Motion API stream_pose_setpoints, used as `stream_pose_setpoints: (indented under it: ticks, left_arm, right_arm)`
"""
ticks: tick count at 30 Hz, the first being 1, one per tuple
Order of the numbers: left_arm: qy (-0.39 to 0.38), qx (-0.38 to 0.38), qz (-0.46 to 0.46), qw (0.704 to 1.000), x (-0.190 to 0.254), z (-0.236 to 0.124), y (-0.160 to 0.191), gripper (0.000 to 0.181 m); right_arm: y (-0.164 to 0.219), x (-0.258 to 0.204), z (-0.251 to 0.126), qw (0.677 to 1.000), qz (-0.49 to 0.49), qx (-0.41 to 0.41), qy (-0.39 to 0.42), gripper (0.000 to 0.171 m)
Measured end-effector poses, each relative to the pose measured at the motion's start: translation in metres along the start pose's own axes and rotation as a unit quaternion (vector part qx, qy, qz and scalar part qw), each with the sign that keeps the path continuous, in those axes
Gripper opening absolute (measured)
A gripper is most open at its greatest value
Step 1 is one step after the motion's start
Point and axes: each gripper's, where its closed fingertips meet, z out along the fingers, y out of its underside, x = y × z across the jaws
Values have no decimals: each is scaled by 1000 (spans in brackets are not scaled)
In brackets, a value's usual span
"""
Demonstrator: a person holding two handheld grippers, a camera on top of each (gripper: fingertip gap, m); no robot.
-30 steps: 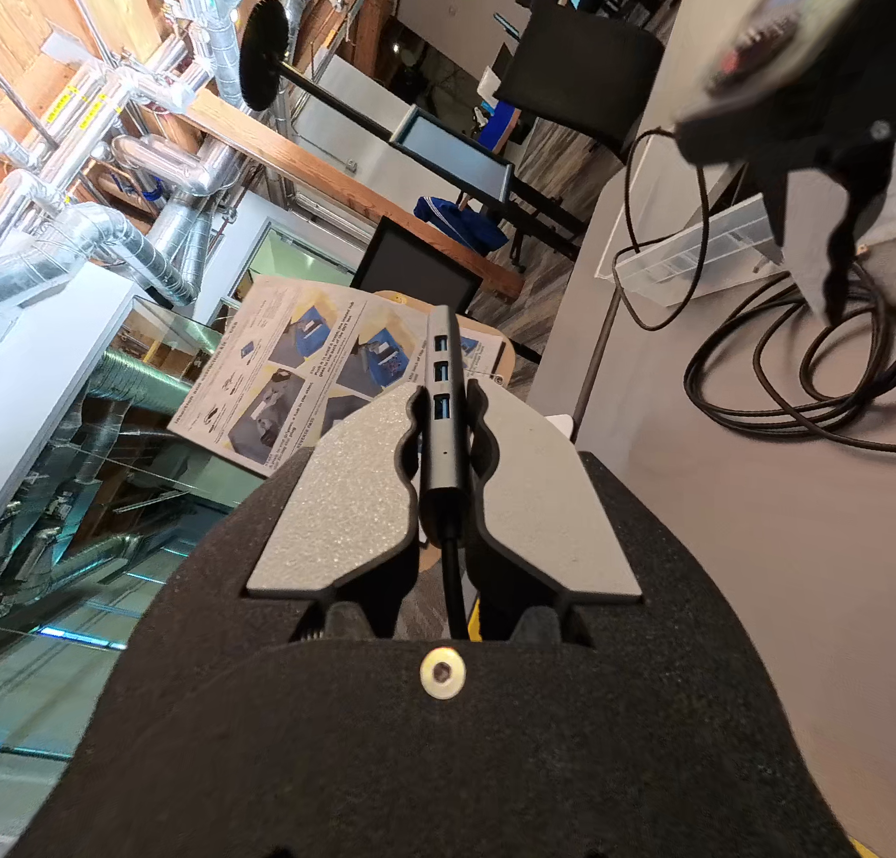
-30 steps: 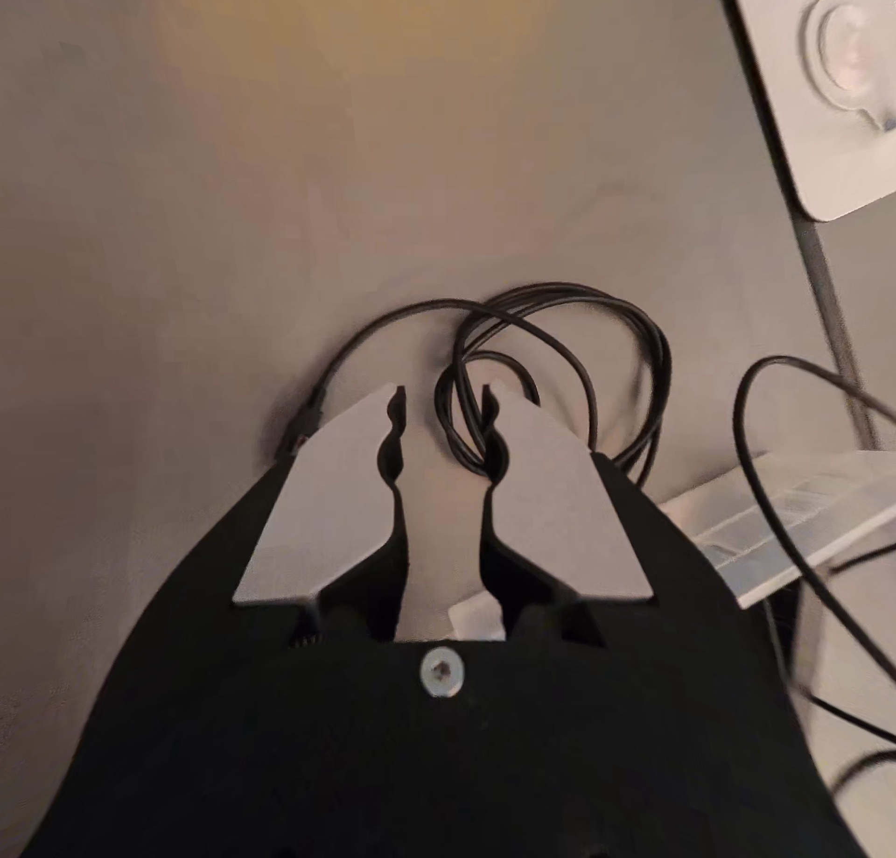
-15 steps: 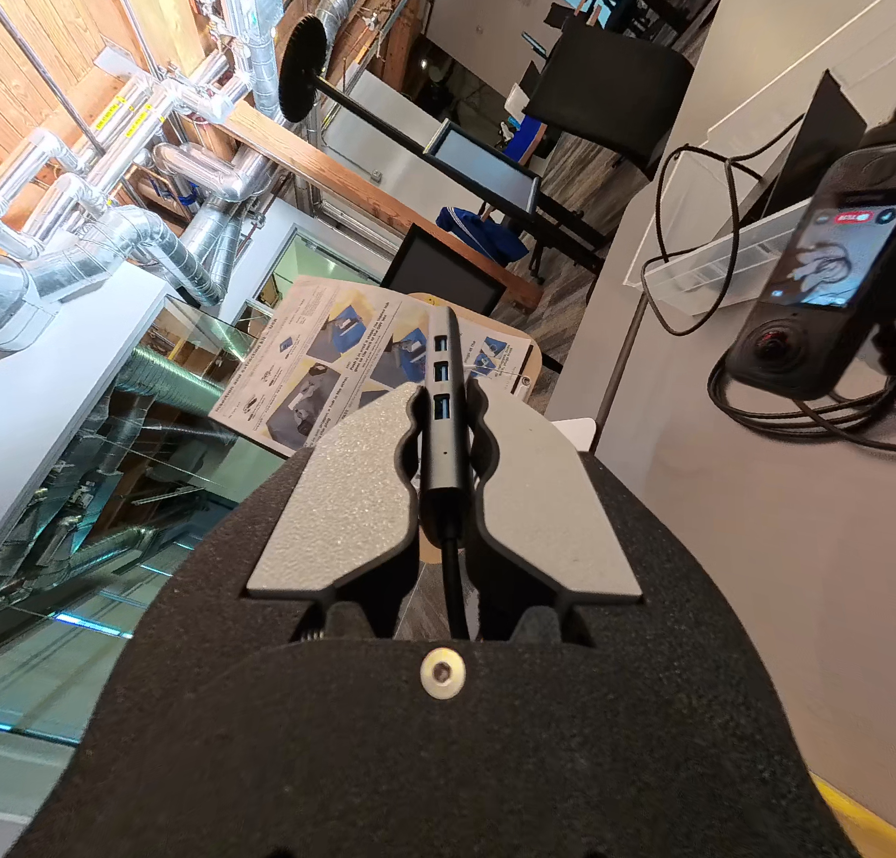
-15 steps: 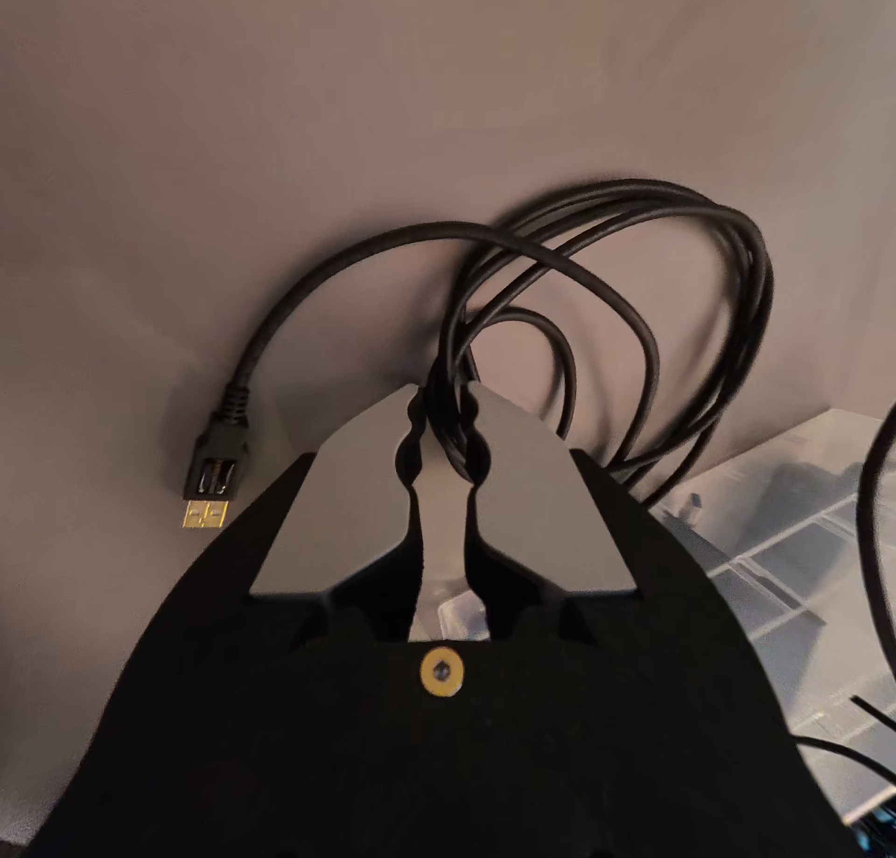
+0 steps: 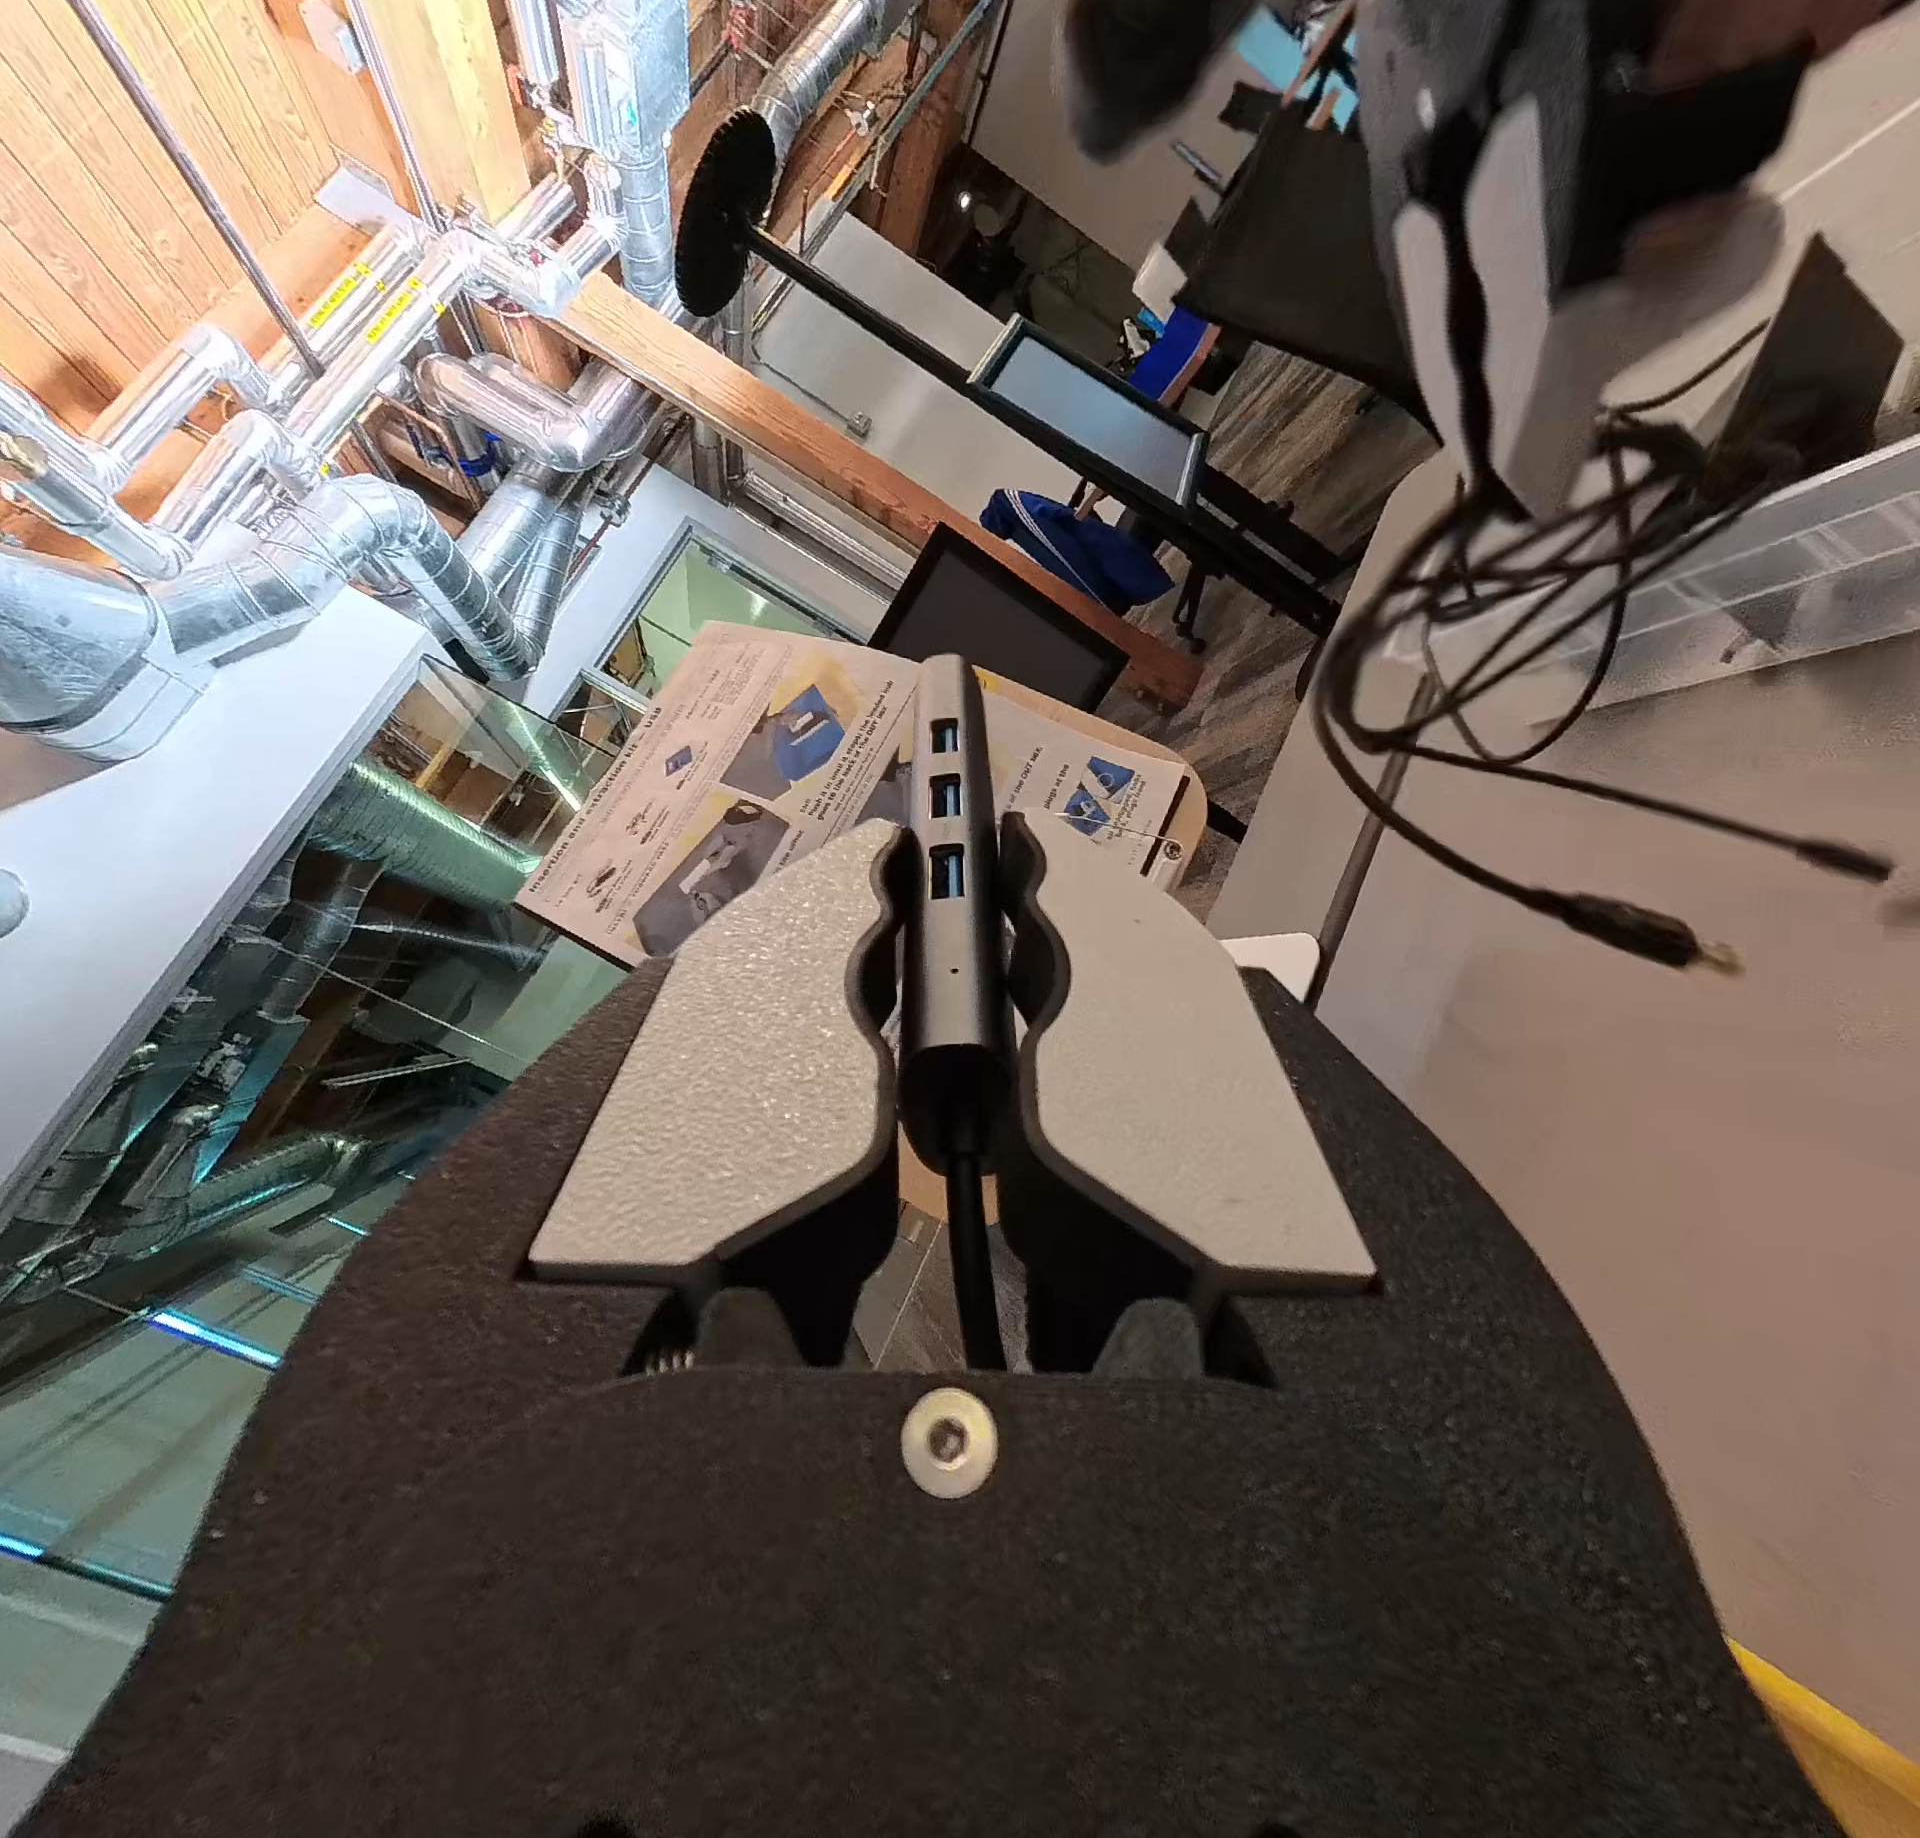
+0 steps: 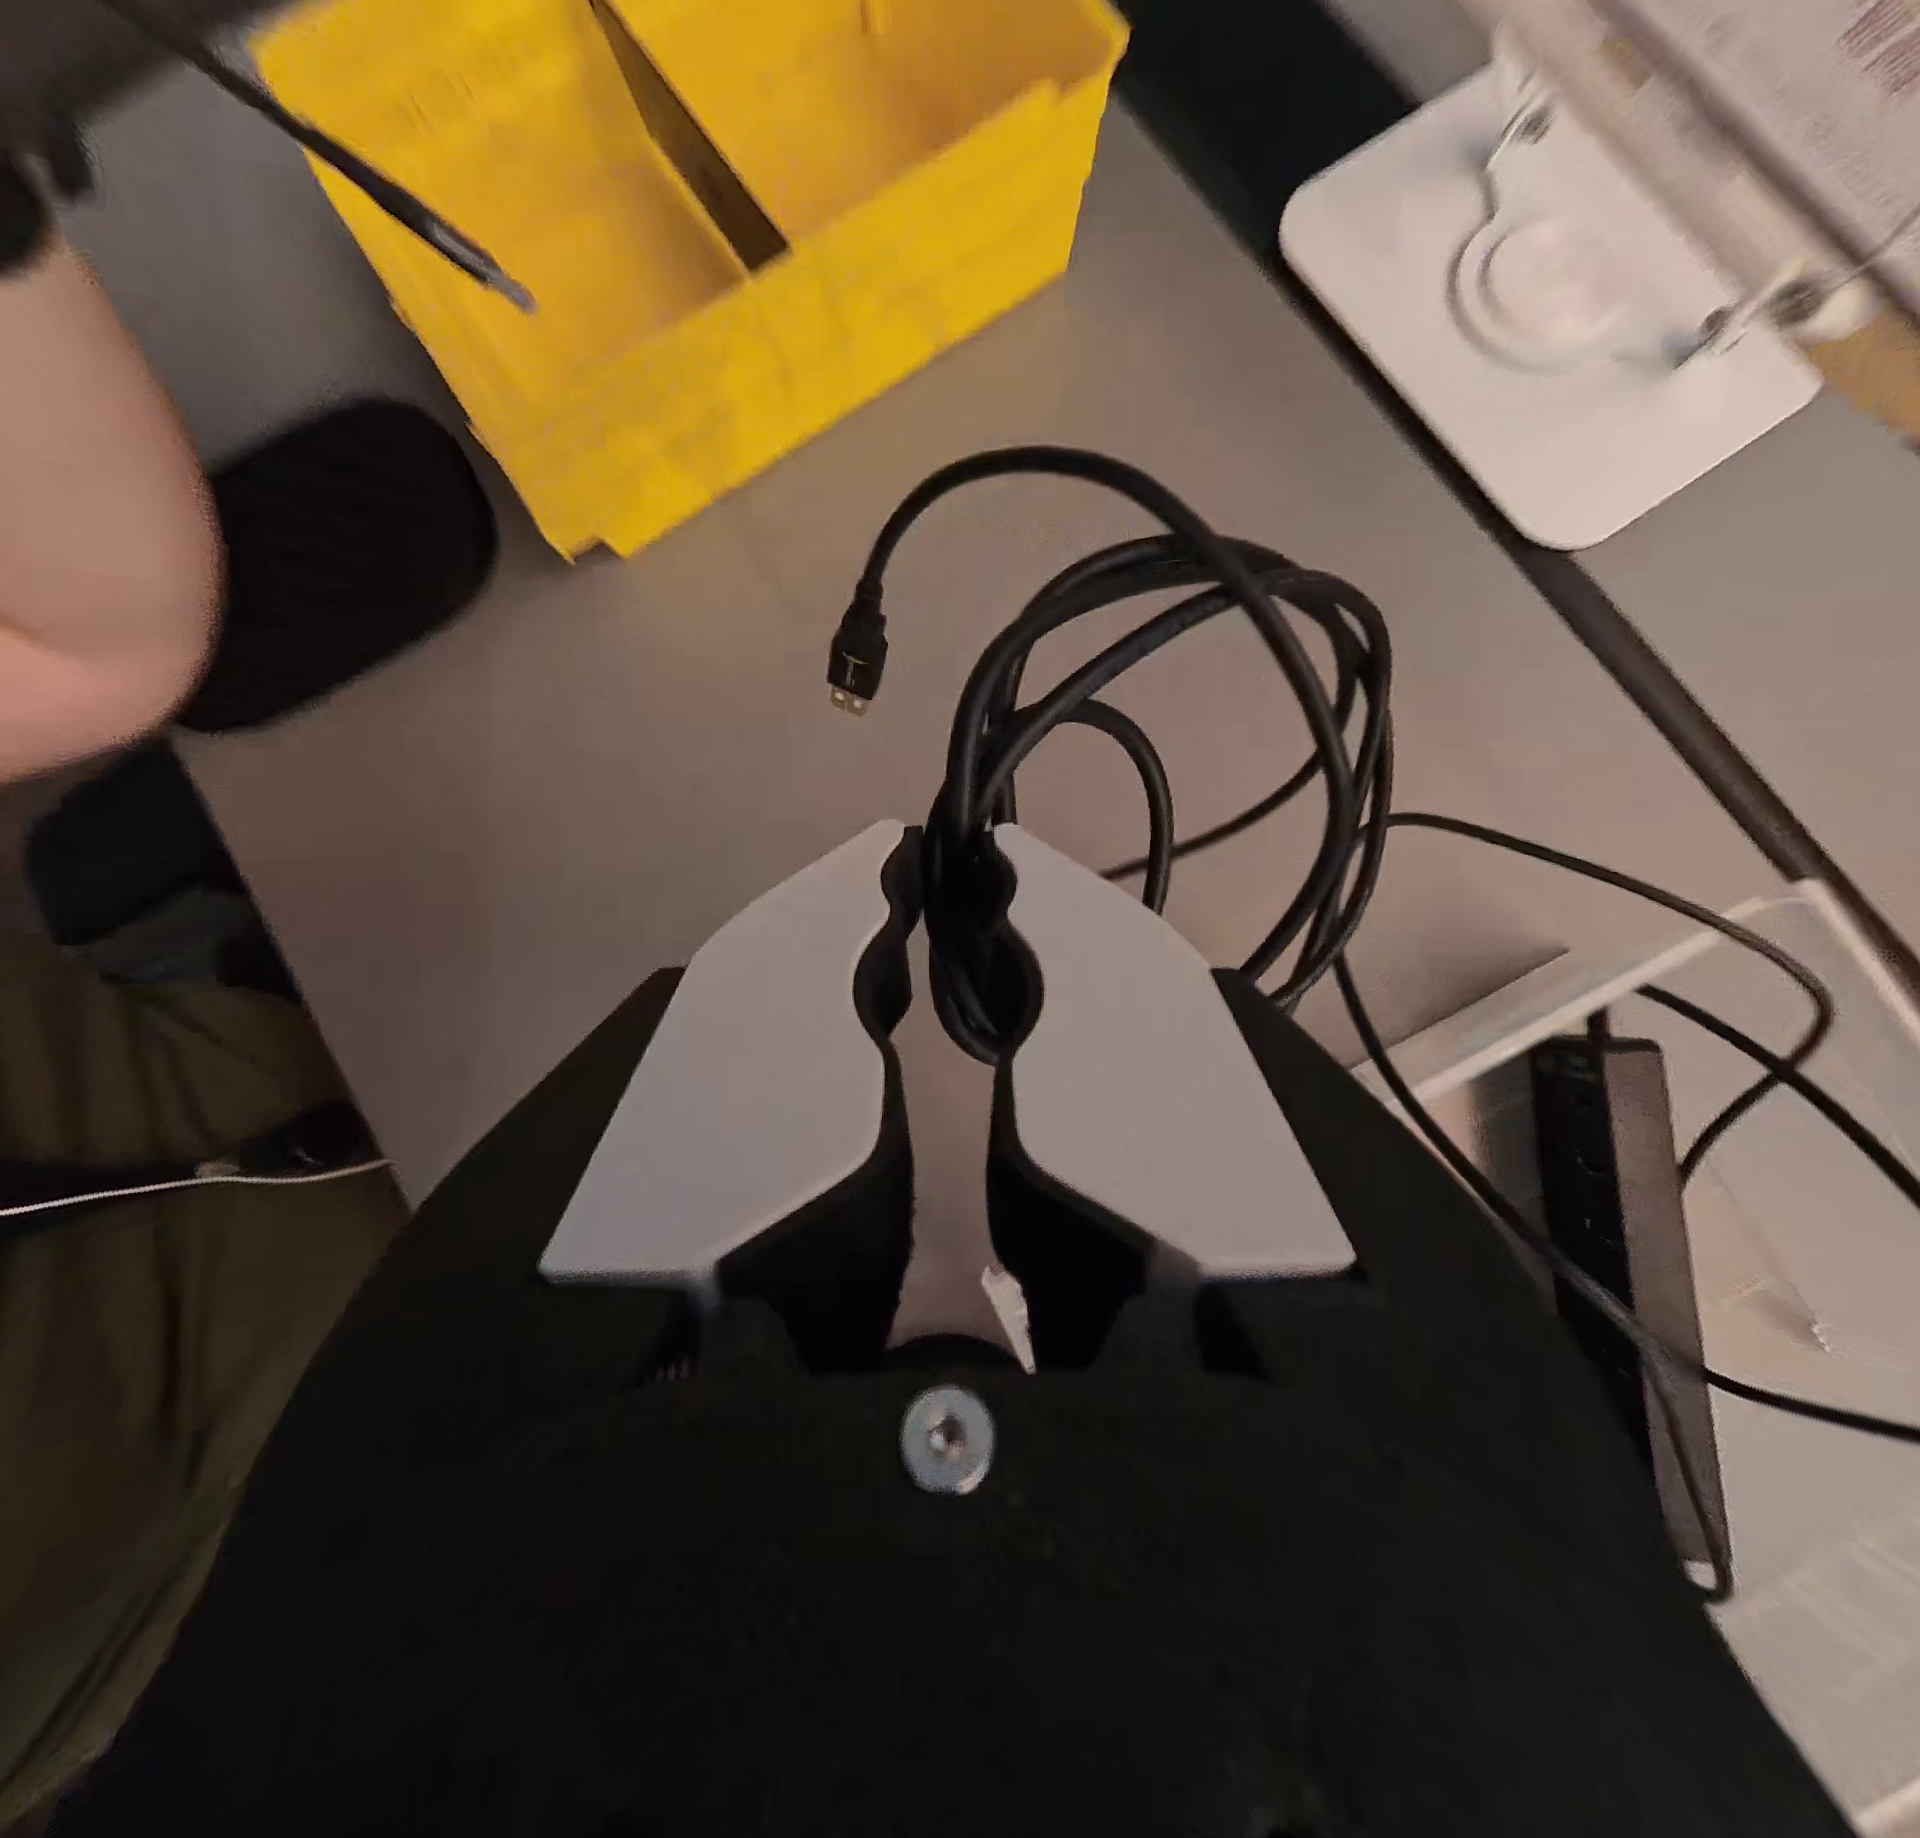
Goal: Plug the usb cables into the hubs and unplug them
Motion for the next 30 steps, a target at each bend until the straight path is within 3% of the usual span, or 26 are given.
stream_pose_setpoints:
  ticks: [7, 13, 17, 24, 30]
  left_arm:
    - [-5, 8, -4, 1000, -4, -5, -4, 16]
    - [2, 5, 1, 1000, 1, -2, -6, 16]
    - [8, 3, 6, 1000, 7, 1, -8, 16]
    - [24, -9, 17, 1000, 20, 10, -7, 16]
    - [36, -21, 22, 999, 28, 17, -1, 15]
  right_arm:
    - [-37, -4, -113, 995, 23, 101, -4, 11]
    - [-12, 14, -182, 992, 72, 102, 25, 11]
    - [38, 33, -183, 988, 133, 76, 16, 11]
    - [121, 93, -149, 973, 203, 83, 70, 11]
    - [169, 67, -120, 963, 256, 49, -60, 11]
